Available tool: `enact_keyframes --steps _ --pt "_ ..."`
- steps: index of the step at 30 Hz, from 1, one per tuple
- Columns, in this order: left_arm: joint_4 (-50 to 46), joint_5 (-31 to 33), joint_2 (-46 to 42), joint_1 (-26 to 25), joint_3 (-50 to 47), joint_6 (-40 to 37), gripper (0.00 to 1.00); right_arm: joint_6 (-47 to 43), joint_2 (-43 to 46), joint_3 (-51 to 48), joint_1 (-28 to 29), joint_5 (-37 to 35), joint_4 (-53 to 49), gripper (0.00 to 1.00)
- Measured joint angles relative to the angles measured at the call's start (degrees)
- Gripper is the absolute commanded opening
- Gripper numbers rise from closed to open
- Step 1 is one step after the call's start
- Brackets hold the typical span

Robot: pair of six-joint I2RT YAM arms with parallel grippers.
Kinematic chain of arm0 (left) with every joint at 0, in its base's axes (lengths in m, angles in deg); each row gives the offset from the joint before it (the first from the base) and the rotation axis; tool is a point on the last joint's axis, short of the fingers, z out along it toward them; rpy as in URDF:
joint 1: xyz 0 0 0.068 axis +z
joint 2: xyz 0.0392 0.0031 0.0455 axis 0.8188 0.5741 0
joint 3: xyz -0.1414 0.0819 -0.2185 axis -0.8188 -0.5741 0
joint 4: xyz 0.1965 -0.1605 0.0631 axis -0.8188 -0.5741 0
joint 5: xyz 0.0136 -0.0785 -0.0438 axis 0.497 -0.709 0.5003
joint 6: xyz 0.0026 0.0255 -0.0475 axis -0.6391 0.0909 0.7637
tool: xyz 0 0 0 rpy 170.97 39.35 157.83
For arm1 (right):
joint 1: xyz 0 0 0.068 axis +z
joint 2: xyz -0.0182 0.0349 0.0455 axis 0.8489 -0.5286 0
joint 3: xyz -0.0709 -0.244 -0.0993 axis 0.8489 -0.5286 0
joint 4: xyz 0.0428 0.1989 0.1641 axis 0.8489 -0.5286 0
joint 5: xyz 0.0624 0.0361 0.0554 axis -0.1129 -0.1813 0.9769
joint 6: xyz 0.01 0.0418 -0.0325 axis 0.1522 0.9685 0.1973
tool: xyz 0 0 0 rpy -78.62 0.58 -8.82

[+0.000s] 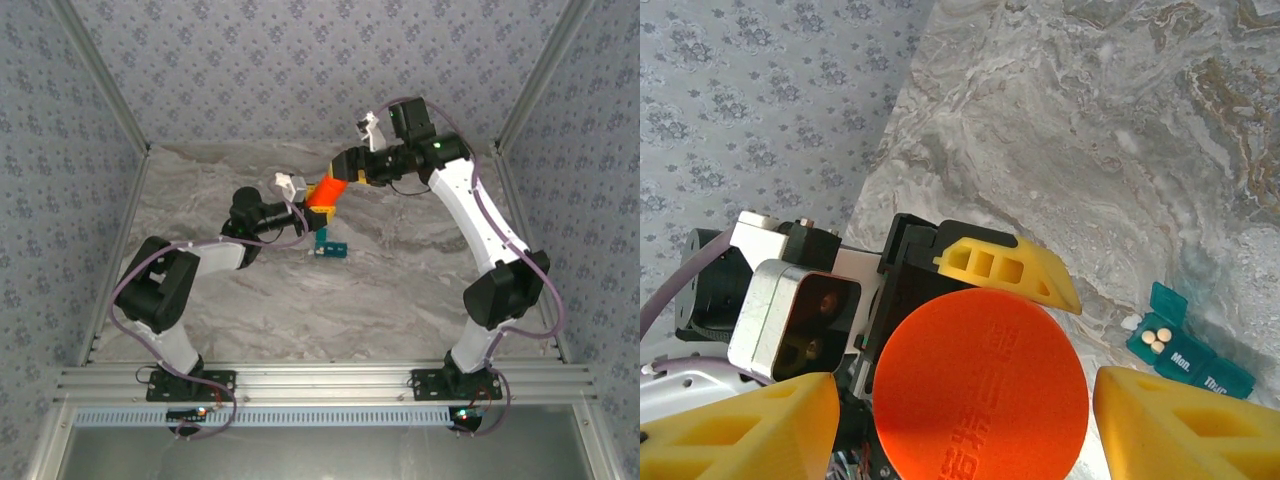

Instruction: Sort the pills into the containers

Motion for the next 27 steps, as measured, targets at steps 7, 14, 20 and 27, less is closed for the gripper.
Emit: enact_keyframes --steps 7,14,20,27 --pt "0.00 -0.02 0.00 0.00 0.00 0.00 0.00 0.39 -0.63 0.02 0.31 0.02 0.09 0.60" --pt "-0.04 -0.02 0.00 0.11 0.17 0.02 0.00 0.42 -0.63 0.02 0.31 0.00 0.42 0.52" --pt "-1.62 1.36 0.00 0.09 0.22 -1.03 0.00 3.32 -0.48 -1.84 0.59 -1.27 3.08 0.47" --pt "-13.88 13.51 -3.76 -2.62 -0.70 -12.98 0.00 14.51 1.03 -9.18 0.68 -4.55 10.36 0.47"
